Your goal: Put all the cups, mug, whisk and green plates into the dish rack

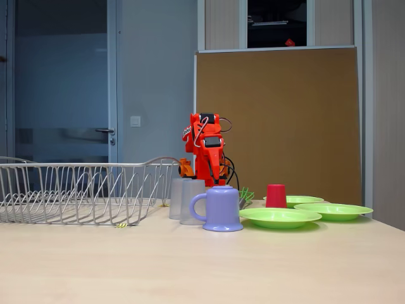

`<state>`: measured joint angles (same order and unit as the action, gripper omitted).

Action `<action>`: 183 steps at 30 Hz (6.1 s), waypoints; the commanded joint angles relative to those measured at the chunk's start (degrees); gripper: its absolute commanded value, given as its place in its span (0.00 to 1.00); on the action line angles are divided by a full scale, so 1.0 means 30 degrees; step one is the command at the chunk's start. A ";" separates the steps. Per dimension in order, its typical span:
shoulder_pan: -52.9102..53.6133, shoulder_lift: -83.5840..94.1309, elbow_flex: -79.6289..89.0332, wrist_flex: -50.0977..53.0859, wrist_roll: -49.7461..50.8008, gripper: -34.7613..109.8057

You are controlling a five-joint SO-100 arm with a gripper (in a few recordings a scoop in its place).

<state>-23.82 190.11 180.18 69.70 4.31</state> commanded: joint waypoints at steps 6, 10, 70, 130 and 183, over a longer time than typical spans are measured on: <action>-0.0439 0.0146 -0.0059 -0.0088 0.0117 0.28; -0.0439 0.0146 -0.0059 -0.0088 0.0117 0.28; 0.2256 -2.9063 -2.5781 -0.3076 0.2461 0.39; 0.2549 -4.9775 -5.2500 0.6152 0.4072 0.30; 2.2207 -5.4551 -5.6924 0.4219 -1.4883 0.43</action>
<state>42.36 24.96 11.43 82.97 -39.29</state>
